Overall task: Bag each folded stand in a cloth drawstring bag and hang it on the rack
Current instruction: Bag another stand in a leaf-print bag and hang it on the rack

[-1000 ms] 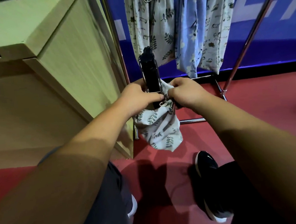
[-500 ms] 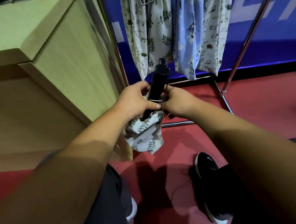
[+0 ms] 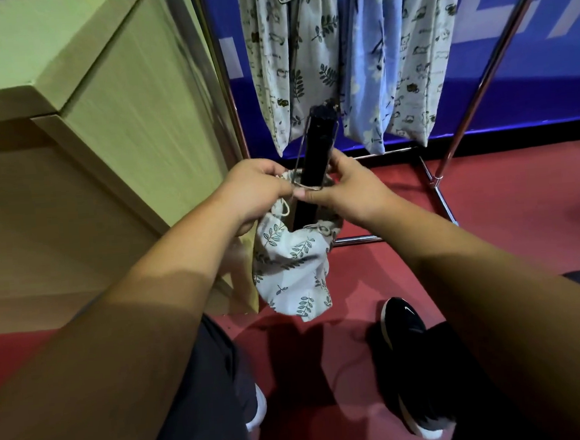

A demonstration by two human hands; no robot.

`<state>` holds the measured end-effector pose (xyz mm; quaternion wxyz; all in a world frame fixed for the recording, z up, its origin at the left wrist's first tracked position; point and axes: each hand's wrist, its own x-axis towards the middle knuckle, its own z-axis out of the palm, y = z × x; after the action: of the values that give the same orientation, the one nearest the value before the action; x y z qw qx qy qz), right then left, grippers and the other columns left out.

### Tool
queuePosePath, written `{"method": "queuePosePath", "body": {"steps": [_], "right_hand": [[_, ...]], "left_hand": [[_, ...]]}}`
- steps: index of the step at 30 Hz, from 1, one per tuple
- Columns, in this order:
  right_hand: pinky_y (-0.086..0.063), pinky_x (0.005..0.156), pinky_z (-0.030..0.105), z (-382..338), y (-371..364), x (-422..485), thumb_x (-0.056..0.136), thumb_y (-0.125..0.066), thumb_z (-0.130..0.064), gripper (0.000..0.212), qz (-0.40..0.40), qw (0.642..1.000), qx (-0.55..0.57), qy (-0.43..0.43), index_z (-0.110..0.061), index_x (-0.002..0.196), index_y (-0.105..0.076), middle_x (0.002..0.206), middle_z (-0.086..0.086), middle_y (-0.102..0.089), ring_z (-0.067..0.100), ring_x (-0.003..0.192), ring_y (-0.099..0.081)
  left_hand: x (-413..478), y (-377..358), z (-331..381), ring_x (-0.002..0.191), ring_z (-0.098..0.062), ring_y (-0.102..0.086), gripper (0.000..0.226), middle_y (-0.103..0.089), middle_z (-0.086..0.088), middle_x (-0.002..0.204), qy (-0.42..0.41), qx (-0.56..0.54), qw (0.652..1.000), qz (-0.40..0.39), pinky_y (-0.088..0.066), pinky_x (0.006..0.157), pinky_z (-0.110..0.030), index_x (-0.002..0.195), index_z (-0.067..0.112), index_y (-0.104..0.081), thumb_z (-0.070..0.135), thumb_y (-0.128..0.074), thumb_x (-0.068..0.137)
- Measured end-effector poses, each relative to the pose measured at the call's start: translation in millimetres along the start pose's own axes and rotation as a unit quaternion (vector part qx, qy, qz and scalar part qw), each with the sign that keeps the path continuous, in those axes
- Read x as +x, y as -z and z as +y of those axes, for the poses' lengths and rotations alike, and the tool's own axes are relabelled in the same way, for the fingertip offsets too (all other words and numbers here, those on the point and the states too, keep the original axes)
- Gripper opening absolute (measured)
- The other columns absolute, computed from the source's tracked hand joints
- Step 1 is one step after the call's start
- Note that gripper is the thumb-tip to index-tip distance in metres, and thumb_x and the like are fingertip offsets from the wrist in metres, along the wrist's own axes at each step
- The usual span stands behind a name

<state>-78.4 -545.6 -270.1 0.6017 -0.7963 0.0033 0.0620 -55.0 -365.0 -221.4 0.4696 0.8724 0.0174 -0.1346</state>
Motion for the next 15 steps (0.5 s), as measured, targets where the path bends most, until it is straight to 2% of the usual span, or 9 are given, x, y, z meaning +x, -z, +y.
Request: {"method": "queuePosePath", "body": {"steps": [1, 3, 5, 7, 9, 11, 13, 15], "right_hand": [[-0.06, 0.101, 0.05, -5.0, 0.8, -2.5, 0.067, -0.099, -0.054, 0.057, 0.013, 1.0, 0.023, 0.01, -0.037, 0.112, -0.069, 0.115, 0.011, -0.075, 0.019, 0.107, -0.075], [-0.063, 0.095, 0.045, -15.7, 1.7, -6.8, 0.082, -0.094, -0.038, 0.035, 0.032, 0.996, 0.077, 0.019, -0.026, 0.106, -0.072, 0.105, 0.008, -0.08, 0.02, 0.1, -0.078], [-0.062, 0.087, 0.036, -20.4, 2.3, -10.4, 0.087, -0.09, -0.037, 0.028, 0.044, 0.994, 0.091, 0.035, -0.021, 0.104, -0.074, 0.098, 0.0, -0.082, 0.015, 0.094, -0.079], [-0.06, 0.076, 0.031, -22.4, 1.4, -12.8, 0.088, -0.089, -0.037, 0.026, 0.052, 0.993, 0.09, 0.049, -0.019, 0.1, -0.074, 0.093, -0.001, -0.08, 0.014, 0.088, -0.077], [-0.058, 0.068, 0.031, -22.6, -0.2, -11.7, 0.086, -0.09, -0.038, 0.027, 0.067, 0.993, 0.087, 0.043, -0.02, 0.094, -0.071, 0.09, 0.003, -0.077, 0.015, 0.083, -0.075], [-0.062, 0.078, 0.036, -21.1, -1.3, -8.4, 0.079, -0.093, -0.045, 0.037, 0.071, 0.995, 0.061, 0.042, -0.021, 0.096, -0.072, 0.096, 0.008, -0.077, 0.015, 0.088, -0.076], [-0.064, 0.09, 0.044, -19.5, -1.6, -4.9, 0.075, -0.094, -0.046, 0.038, 0.06, 0.997, 0.014, 0.041, -0.028, 0.103, -0.075, 0.104, 0.002, -0.078, 0.015, 0.095, -0.077], [-0.065, 0.088, 0.044, -16.8, -1.9, -2.2, 0.078, -0.095, -0.036, 0.032, 0.053, 0.998, 0.021, 0.027, -0.03, 0.102, -0.075, 0.097, -0.007, -0.079, 0.014, 0.092, -0.078]], "left_hand": [[1.9, 0.9, 0.1, 0.044, -0.003, -0.048, 0.01, -0.065, -0.006, 0.075, 0.006, 0.005, 1.0, 0.017, -0.034, 0.04, -0.012, 0.1, 0.002, -0.076, 0.004, -0.076, 0.09], [9.6, 4.0, -4.1, 0.055, -0.012, -0.055, 0.01, -0.068, -0.005, 0.078, 0.004, 0.095, 0.995, 0.043, -0.038, 0.048, -0.02, 0.099, 0.011, -0.077, 0.019, -0.071, 0.097], [11.8, 5.4, -7.0, 0.069, -0.021, -0.063, 0.018, -0.068, -0.002, 0.08, -0.001, 0.199, 0.979, 0.052, -0.04, 0.056, -0.026, 0.102, 0.017, -0.077, 0.026, -0.062, 0.103], [13.5, 4.0, -9.6, 0.08, -0.028, -0.067, 0.023, -0.071, -0.005, 0.088, 0.002, 0.209, 0.977, 0.046, -0.043, 0.062, -0.028, 0.108, 0.017, -0.076, 0.028, -0.055, 0.105], [15.5, 1.9, -10.3, 0.081, -0.03, -0.068, 0.024, -0.072, -0.005, 0.089, 0.006, 0.166, 0.985, 0.047, -0.047, 0.065, -0.029, 0.108, 0.018, -0.075, 0.028, -0.053, 0.105], [18.7, -0.3, -10.9, 0.074, -0.026, -0.064, 0.022, -0.069, -0.003, 0.081, -0.002, 0.052, 0.997, 0.055, -0.052, 0.066, -0.034, 0.1, 0.019, -0.075, 0.026, -0.054, 0.104], [17.8, -2.5, -8.5, 0.074, -0.025, -0.065, 0.023, -0.069, -0.007, 0.083, -0.001, -0.085, 0.995, 0.046, -0.056, 0.062, -0.038, 0.092, 0.022, -0.074, 0.026, -0.055, 0.105], [14.3, -5.1, -4.7, 0.074, -0.025, -0.065, 0.025, -0.068, -0.008, 0.086, -0.003, -0.135, 0.991, 0.027, -0.056, 0.057, -0.033, 0.091, 0.022, -0.073, 0.025, -0.055, 0.108]]}}
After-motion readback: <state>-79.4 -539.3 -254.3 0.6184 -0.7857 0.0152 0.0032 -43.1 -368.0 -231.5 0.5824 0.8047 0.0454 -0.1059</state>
